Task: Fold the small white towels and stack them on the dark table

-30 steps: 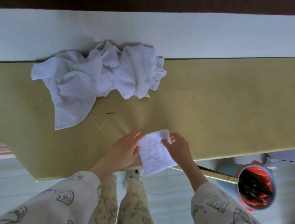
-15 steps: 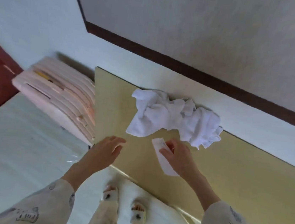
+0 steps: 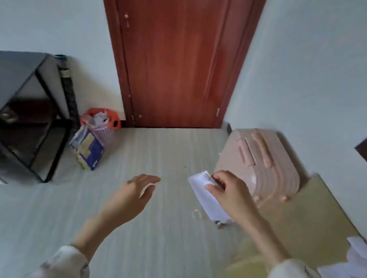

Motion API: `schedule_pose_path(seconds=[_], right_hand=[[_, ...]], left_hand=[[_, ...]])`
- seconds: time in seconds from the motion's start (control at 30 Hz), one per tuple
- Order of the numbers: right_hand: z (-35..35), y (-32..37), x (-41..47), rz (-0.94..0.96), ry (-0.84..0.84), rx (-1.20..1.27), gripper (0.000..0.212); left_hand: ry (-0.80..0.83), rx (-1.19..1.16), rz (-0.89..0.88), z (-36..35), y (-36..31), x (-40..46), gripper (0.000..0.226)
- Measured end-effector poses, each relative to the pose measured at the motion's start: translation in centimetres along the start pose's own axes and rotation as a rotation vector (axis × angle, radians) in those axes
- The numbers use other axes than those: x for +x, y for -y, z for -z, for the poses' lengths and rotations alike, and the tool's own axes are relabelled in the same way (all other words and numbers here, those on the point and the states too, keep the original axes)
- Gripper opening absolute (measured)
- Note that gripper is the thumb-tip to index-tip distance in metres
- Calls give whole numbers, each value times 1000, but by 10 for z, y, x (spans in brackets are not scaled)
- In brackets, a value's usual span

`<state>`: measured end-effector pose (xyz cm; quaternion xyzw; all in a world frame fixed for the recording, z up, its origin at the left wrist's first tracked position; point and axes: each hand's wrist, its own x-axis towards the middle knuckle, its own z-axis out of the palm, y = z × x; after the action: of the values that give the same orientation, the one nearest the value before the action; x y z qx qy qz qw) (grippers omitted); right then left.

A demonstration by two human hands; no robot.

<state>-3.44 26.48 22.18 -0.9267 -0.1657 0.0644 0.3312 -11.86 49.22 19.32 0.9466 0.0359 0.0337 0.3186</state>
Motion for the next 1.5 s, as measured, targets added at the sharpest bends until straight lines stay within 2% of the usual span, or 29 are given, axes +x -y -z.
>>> schedule_pose_path(seconds=[0.1, 0.23, 0.37, 0.7, 0.77, 0.87, 0.93, 1.2, 1.37, 1.5], right_hand=[[-68, 90, 41, 115, 87, 22, 21], [-152, 200, 87, 247, 187, 75, 11], [-221, 296, 129, 399, 299, 87, 9], [-364, 470, 266, 636, 548, 65, 7], [-390, 502, 300, 694, 590, 60, 8], [-425, 547, 344, 781, 638, 32, 12], [-447, 577, 371, 811, 669, 22, 11], [-542, 671, 460, 759, 810, 101, 14], [-637, 708, 522, 565, 914, 50, 15], [-721, 728, 559, 334, 1060, -63, 15]], left_hand=[[-84, 14, 87, 70, 84, -27, 28], [-175, 52, 183, 156, 184, -49, 28], [-276, 38, 260, 226, 258, -58, 27], [-433, -115, 483, 336, 429, -8, 31], [-440, -173, 518, 361, 462, 12, 37], [-409, -299, 549, 396, 501, 40, 64], [-417, -331, 564, 418, 529, 57, 70], [-445, -433, 548, 490, 646, 113, 14], [-377, -389, 586, 526, 759, 144, 11], [-238, -495, 633, 553, 859, 164, 12]])
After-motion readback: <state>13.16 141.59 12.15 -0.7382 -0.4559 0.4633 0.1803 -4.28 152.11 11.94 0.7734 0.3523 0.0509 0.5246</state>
